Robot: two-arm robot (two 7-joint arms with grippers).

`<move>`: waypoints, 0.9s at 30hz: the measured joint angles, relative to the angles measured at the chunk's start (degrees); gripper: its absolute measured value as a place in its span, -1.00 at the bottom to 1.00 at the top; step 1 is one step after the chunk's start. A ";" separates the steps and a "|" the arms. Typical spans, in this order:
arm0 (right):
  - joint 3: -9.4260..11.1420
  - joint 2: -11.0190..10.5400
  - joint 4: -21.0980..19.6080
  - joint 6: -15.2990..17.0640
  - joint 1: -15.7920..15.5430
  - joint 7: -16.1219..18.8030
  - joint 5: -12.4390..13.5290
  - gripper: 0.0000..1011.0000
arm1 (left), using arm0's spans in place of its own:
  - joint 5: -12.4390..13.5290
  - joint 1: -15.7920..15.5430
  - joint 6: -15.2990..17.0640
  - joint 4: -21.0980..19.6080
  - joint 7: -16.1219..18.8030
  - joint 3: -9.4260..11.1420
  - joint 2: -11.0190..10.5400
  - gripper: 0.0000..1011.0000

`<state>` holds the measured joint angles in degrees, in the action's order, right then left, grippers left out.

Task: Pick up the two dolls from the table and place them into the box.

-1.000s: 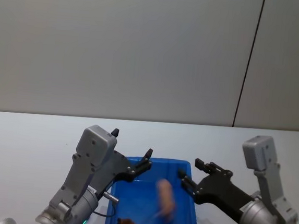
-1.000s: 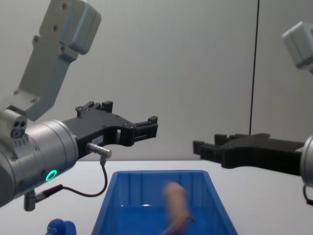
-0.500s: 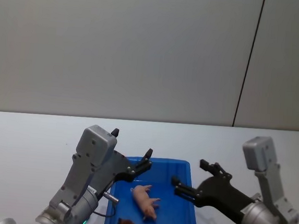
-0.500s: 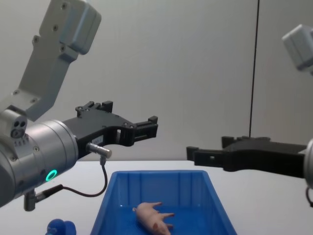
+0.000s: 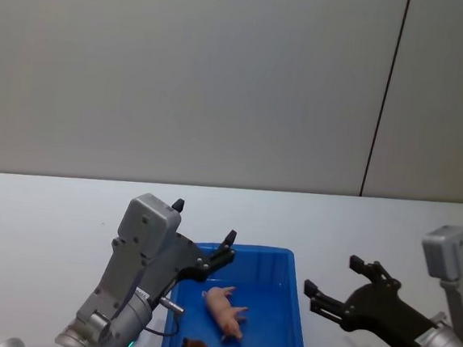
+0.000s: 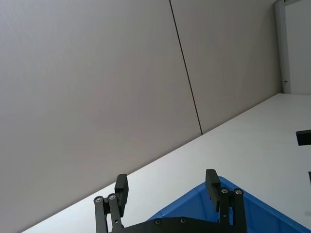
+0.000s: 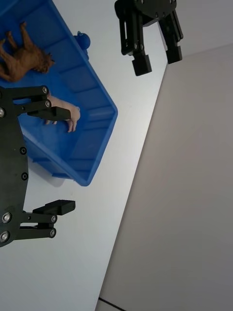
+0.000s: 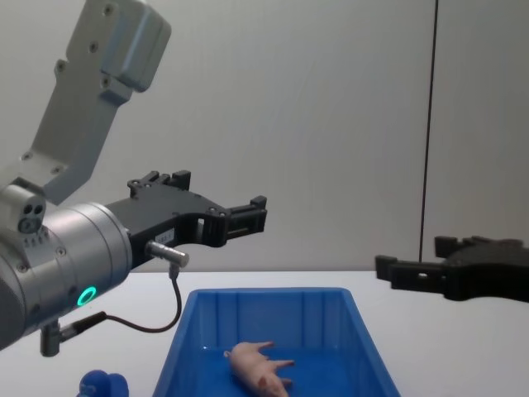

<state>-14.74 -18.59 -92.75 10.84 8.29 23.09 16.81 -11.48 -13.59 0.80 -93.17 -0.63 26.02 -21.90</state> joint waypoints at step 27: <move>1.76 -3.10 -1.59 -1.17 -2.57 -0.95 1.51 0.98 | -2.03 6.01 4.90 -5.25 5.18 -2.62 -6.35 0.98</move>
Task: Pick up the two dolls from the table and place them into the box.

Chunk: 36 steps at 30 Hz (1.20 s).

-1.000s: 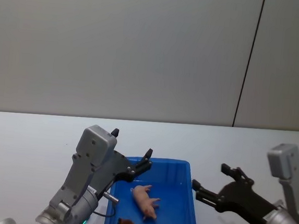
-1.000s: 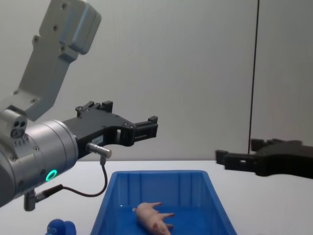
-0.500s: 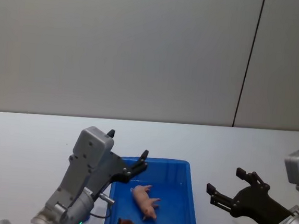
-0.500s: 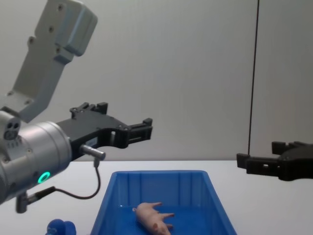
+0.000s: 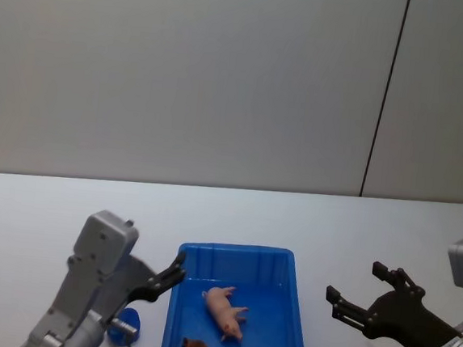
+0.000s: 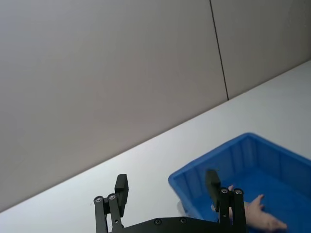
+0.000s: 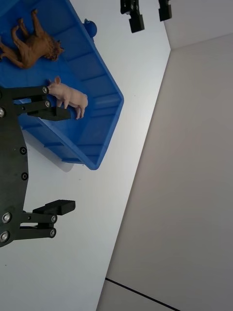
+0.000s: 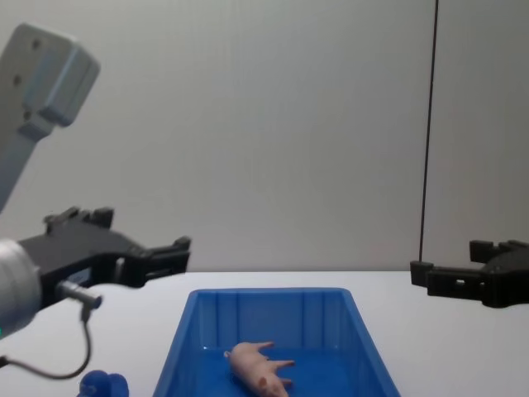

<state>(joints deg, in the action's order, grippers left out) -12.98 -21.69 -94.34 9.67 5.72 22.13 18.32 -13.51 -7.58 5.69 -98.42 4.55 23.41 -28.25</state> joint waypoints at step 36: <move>0.22 -0.40 -0.18 -0.13 -0.31 -0.09 0.17 0.98 | -4.56 3.39 2.20 7.51 -2.83 -1.51 -1.53 0.98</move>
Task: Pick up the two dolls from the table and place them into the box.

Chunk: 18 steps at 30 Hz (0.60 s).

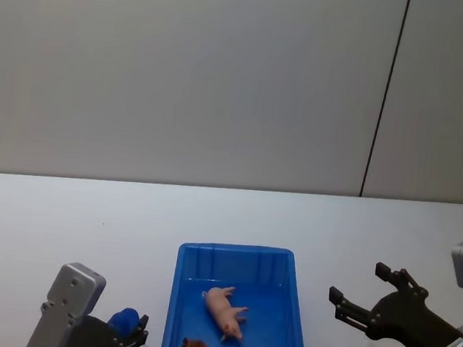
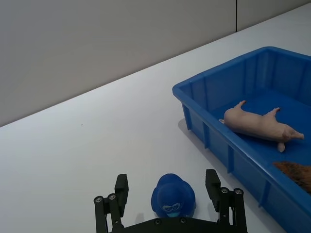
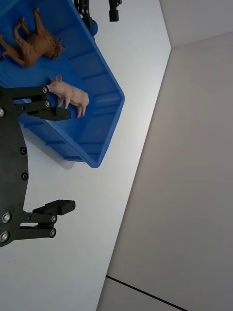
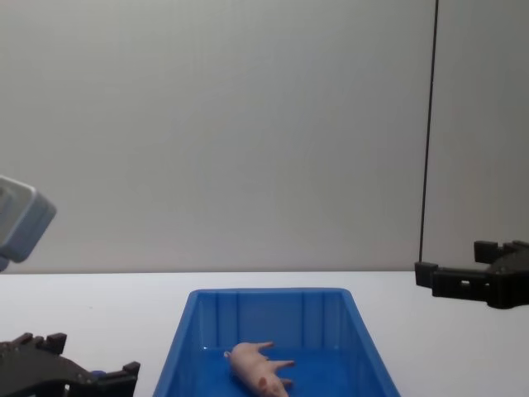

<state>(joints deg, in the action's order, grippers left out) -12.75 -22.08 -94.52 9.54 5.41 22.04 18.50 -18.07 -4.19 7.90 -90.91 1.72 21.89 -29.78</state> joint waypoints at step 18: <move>-0.01 0.00 0.00 0.01 0.00 0.00 0.00 0.98 | -0.29 -3.21 -0.41 7.29 -5.19 -0.22 2.70 0.80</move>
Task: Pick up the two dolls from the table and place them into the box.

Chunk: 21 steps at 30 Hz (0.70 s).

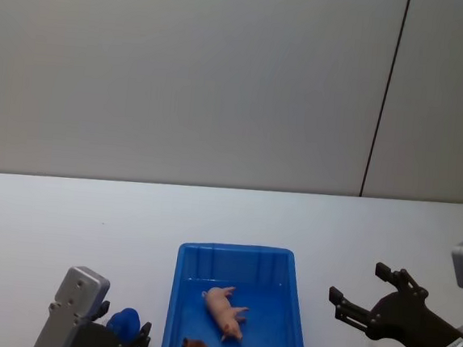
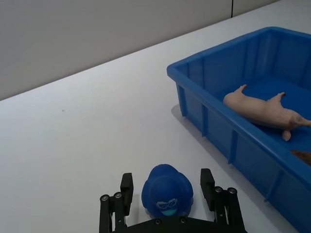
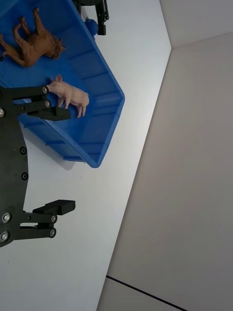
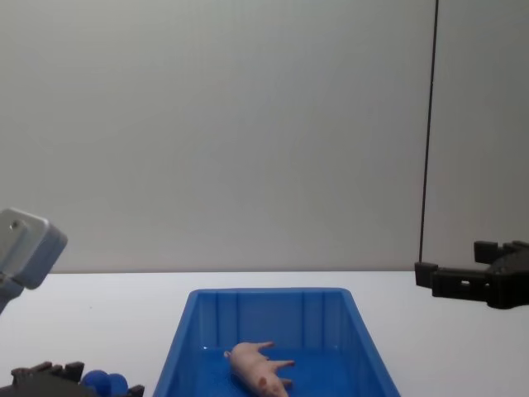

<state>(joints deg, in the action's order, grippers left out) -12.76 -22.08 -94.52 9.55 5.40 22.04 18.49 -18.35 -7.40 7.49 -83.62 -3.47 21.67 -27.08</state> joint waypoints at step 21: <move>0.00 0.00 0.01 0.00 0.00 0.00 0.00 0.98 | 2.15 -2.17 2.96 0.94 -2.27 -1.14 0.49 0.01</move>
<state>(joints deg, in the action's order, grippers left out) -12.76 -22.08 -94.52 9.55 5.40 22.04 18.49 -16.21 -9.57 10.45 -82.68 -5.74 20.53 -26.58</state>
